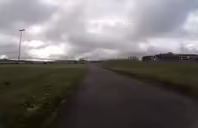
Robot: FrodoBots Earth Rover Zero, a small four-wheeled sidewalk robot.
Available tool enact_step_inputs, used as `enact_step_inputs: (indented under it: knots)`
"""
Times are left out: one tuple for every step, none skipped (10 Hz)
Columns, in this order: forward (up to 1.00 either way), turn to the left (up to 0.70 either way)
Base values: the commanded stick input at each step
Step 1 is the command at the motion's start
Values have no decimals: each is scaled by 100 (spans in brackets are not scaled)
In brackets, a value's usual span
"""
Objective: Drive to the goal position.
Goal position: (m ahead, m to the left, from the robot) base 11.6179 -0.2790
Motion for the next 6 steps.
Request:
enact_step_inputs:
  knots:
    - [100,0]
    - [100,0]
    - [100,0]
    - [100,0]
    - [100,0]
    - [100,0]
